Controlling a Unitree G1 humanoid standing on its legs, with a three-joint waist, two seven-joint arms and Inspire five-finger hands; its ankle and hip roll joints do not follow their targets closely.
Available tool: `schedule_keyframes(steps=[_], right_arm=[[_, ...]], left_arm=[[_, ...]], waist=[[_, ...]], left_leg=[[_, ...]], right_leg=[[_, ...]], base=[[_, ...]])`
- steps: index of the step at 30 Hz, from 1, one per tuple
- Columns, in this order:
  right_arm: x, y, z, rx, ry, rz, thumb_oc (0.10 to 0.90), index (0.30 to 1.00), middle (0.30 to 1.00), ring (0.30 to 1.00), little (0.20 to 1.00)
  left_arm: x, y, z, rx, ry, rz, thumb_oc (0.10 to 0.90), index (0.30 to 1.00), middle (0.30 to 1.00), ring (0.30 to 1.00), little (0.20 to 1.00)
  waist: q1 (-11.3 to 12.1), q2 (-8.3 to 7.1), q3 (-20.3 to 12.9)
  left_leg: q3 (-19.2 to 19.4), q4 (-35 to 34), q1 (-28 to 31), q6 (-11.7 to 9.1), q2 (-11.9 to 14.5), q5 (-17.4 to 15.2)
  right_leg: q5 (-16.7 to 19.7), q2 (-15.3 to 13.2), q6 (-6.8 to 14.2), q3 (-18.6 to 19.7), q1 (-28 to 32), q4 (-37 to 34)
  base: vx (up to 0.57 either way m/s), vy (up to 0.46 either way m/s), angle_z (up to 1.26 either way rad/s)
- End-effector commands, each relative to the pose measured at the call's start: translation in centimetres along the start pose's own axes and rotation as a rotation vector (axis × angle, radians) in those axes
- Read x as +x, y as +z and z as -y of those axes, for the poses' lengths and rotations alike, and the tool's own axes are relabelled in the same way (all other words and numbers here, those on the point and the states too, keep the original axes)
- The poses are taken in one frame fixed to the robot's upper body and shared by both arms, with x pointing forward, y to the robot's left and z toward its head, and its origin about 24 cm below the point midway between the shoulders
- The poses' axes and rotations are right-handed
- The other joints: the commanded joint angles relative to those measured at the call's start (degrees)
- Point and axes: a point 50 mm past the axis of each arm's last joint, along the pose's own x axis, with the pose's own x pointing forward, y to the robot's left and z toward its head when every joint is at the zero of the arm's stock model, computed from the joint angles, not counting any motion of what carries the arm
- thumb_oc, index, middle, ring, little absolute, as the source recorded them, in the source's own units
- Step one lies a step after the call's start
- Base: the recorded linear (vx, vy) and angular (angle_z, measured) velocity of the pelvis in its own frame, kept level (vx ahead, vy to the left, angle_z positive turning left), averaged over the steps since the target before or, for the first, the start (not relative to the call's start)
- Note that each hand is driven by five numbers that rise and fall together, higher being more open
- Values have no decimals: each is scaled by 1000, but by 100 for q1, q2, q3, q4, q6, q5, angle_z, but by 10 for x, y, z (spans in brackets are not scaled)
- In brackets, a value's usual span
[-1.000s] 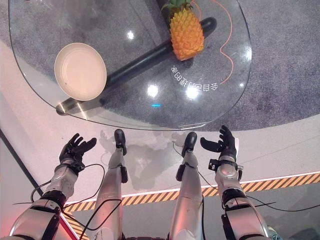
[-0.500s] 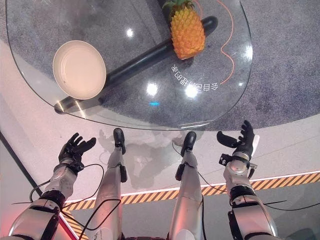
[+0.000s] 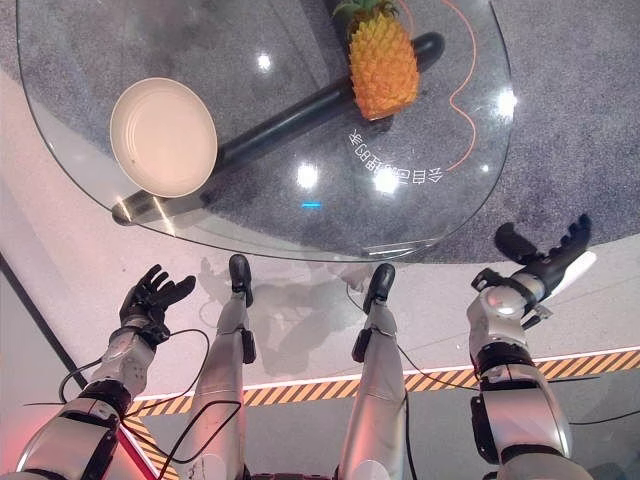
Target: Pick up the fruit to the plate
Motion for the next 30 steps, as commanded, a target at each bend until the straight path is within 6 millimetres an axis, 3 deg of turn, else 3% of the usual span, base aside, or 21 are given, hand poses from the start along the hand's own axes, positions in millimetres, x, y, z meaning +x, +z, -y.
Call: schedule_keyframes(steps=[1, 5, 9, 13, 17, 22, 30], right_arm=[[28, 58, 37, 159, -246, 219, 800, 900, 900, 900, 900], [24, 88, 30, 289, -282, 331, 800, 900, 900, 900, 900], [10, 122, 14, 397, -208, 484, 800, 900, 900, 900, 900], [-21, 163, -13, 425, -58, 674, 800, 900, 900, 900, 900], [-50, 188, -35, 412, 103, 774, 800, 900, 900, 900, 900], [-81, 204, -61, 377, 296, 830, 800, 900, 900, 900, 900], [-104, 205, -91, 310, 475, 816, 800, 900, 900, 900, 900]], left_arm=[[-6, 4, -39, 50, 102, 30, 800, 900, 900, 900, 900], [-7, 4, -41, 44, 106, 26, 800, 900, 900, 900, 900], [-8, 3, -39, 36, 105, 22, 800, 900, 900, 900, 900], [-9, -1, -37, 20, 97, 21, 800, 900, 900, 900, 900], [-10, -5, -35, 8, 90, 19, 800, 900, 900, 900, 900], [-13, -14, -29, 12, 73, 11, 800, 900, 900, 900, 900], [-17, -26, -20, 18, 49, -5, 800, 900, 900, 900, 900]], waist=[[52, -138, -63], [48, -137, -63], [16, -129, -63], [-6, -113, -63], [-10, -97, -63], [47, -53, -63], [166, 60, -63]], left_leg=[[-335, 710, -112, 115, -6, -572], [-320, 645, -95, 125, -3, -550], [-301, 580, -93, 143, -32, -521], [-278, 503, -72, 162, -53, -478], [-238, 420, -33, 181, -74, -435], [-205, 367, 22, 195, -98, -392], [-166, 314, 53, 211, -135, -338]], right_leg=[[225, -205, 200, -177, -65, 78], [240, -220, 207, -210, -51, 36], [243, -194, 200, -200, -60, -14], [233, -179, 198, -178, -62, -59], [213, -179, 191, -181, -32, -104], [184, -197, 177, -201, 21, -119], [201, -229, 146, -234, 50, -155]], base=[[0, 0, 0], [-3, 17, 0], [-9, 46, 0], [-12, 51, 0], [-11, 49, -4], [0, 9, 0], [0, 0, 0]])
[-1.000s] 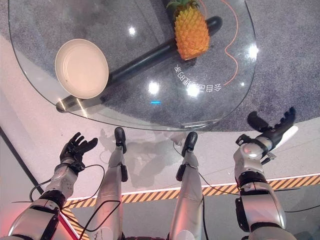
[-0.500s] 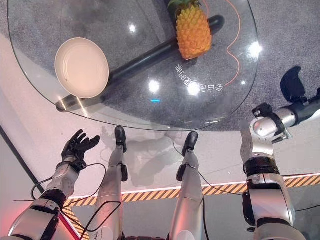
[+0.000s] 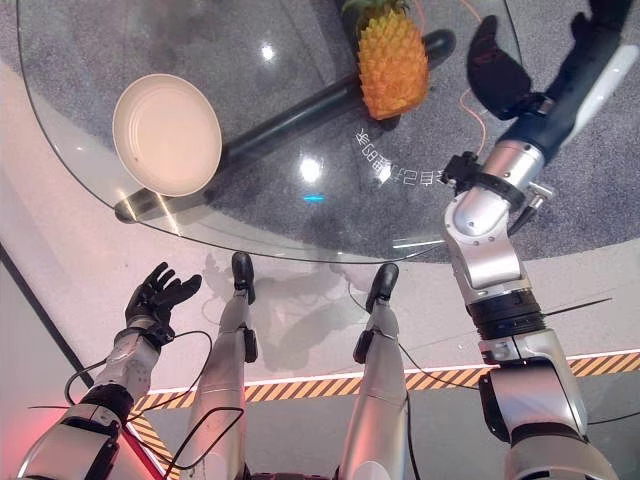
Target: Pick up the fruit to the plate
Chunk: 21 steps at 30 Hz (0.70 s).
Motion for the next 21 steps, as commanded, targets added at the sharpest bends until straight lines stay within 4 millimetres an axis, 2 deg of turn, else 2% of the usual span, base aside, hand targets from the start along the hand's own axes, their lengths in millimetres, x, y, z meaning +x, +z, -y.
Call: schedule_keyframes(steps=[1, 11, 21], right_arm=[[15, 46, -12, 59, 63, 195, 800, 900, 900, 900, 900], [-4, 51, -47, 84, 212, 150, 800, 900, 900, 900, 900], [-18, 48, -61, 94, 265, 100, 800, 900, 900, 900, 900]], left_arm=[[-14, -23, -23, 38, 72, -20, 800, 900, 900, 900, 900], [-19, -36, -9, 29, 43, -42, 800, 900, 900, 900, 900], [-21, -44, -1, 23, 35, -60, 800, 900, 900, 900, 900]], waist=[[4, 84, -66], [64, 227, -66], [82, 285, -66]], left_leg=[[-168, 396, 56, 227, -88, -339], [-87, 305, 123, 235, -108, -248], [-13, 192, 218, 220, -94, -165]], right_leg=[[98, -212, 112, -246, 40, 13], [110, -241, 87, -228, 40, 14], [127, -239, 89, -217, 84, -10]], base=[[0, 0, 0], [1, 32, 1], [1, 7, -1]])
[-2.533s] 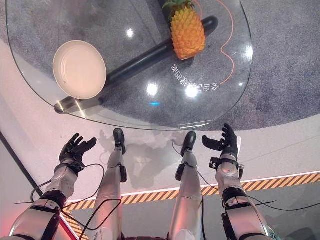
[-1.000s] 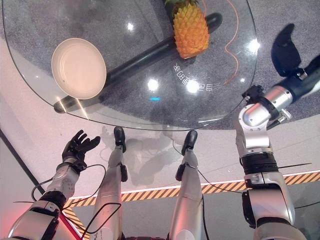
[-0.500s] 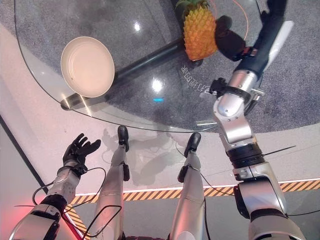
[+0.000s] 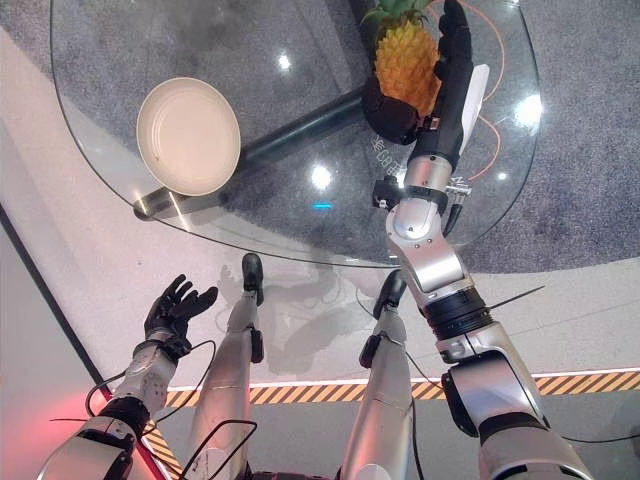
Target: Pick up the fruit to the plate
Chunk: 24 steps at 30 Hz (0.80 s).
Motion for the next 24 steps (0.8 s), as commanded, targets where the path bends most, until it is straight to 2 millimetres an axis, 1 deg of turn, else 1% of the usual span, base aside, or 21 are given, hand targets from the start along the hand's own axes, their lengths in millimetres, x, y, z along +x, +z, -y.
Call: schedule_keyframes(steps=[1, 5, 9, 10, 15, 18, 24], right_arm=[[9, 54, -2, 40, 15, 256, 800, 900, 900, 900, 900], [11, 52, -1, -3, -37, 265, 800, 900, 900, 900, 900], [16, 50, 4, -88, -114, 287, 800, 900, 900, 900, 900], [20, 51, 6, -136, -153, 300, 800, 900, 900, 900, 900], [29, 48, 10, -239, -211, 307, 800, 900, 900, 900, 900], [33, 49, 13, -280, -242, 319, 800, 900, 900, 900, 900], [34, 46, 14, -290, -272, 311, 800, 900, 900, 900, 900]], left_arm=[[-9, -14, -15, 38, 63, -14, 800, 900, 900, 900, 900], [-10, -17, -14, 34, 59, -18, 800, 900, 900, 900, 900], [-10, -18, -10, 36, 54, -23, 800, 900, 900, 900, 900], [-9, -18, -9, 38, 50, -23, 800, 900, 900, 900, 900], [-9, -18, -7, 45, 36, -24, 800, 900, 900, 900, 900], [-9, -17, -6, 50, 29, -24, 800, 900, 900, 900, 900], [-8, -16, -4, 54, 25, -24, 800, 900, 900, 900, 900]], waist=[[-43, 216, -85], [-23, 254, -85], [7, 282, -85], [23, 298, -85], [69, 331, -85], [90, 349, -85], [110, 371, -85]], left_leg=[[-151, 275, -2, 180, -10, -187], [-142, 270, 2, 177, -11, -173], [-162, 261, -8, 180, -21, -165], [-167, 254, -11, 183, -27, -166], [-191, 276, -27, 185, -39, -169], [-208, 288, -46, 190, -51, -173], [-230, 296, -81, 194, -54, -176]], right_leg=[[100, -117, 51, -220, -46, -2], [103, -134, 56, -219, -48, 7], [117, -148, 68, -223, -55, 7], [124, -158, 75, -236, -56, -1], [140, -195, 90, -260, -56, 1], [142, -212, 99, -272, -67, 9], [151, -230, 110, -281, -103, 25]], base=[[0, 0, 0], [0, 0, 0], [0, 0, 0], [0, 0, 0], [0, 0, 0], [0, 0, 0], [0, 0, 0]])
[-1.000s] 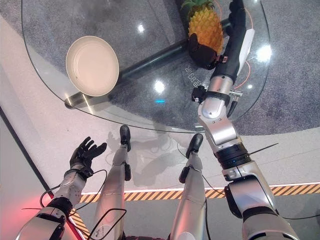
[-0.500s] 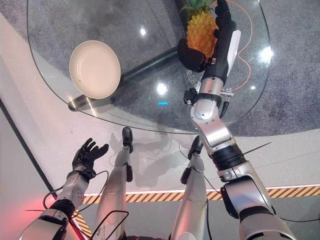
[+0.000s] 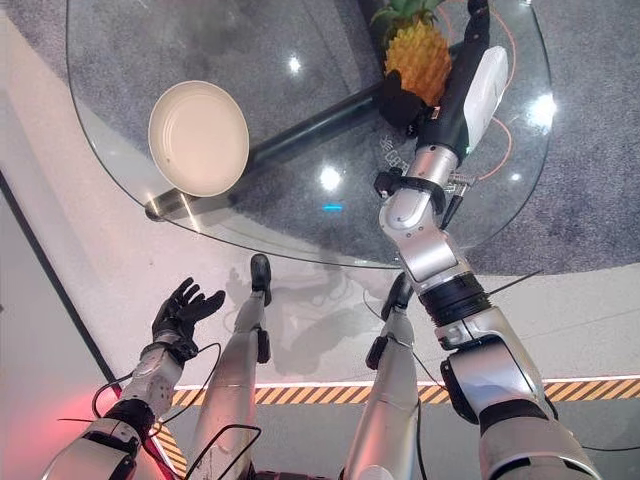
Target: Pick up the fruit to the plate
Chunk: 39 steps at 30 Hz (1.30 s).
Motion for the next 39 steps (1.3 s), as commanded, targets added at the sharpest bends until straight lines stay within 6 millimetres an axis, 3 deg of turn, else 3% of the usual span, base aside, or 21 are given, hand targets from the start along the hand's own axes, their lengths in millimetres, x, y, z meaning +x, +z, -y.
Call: schedule_keyframes(steps=[1, 21, 39], right_arm=[[26, 46, 18, 19, -126, 238, 800, 900, 900, 900, 900], [26, 21, 7, -19, -74, 92, 800, 900, 900, 900, 900], [35, -3, 12, -84, -125, -36, 800, 900, 900, 900, 900]], left_arm=[[-5, -8, -13, 39, 44, -3, 800, 900, 900, 900, 900], [-4, -7, -9, 47, 27, -9, 800, 900, 900, 900, 900], [-2, -5, -9, 61, 11, -10, 800, 900, 900, 900, 900]], waist=[[-6, 230, -93], [44, 275, -93], [112, 316, -93]], left_leg=[[-217, 306, -101, 169, 2, -196], [-211, 295, -116, 163, 1, -178], [-229, 282, -128, 162, -1, -180]], right_leg=[[138, -174, 83, -273, -132, 25], [154, -217, 89, -296, -167, 52], [179, -255, 98, -346, -171, 47]], base=[[0, 0, 0], [0, 0, 0], [0, 0, 0]])
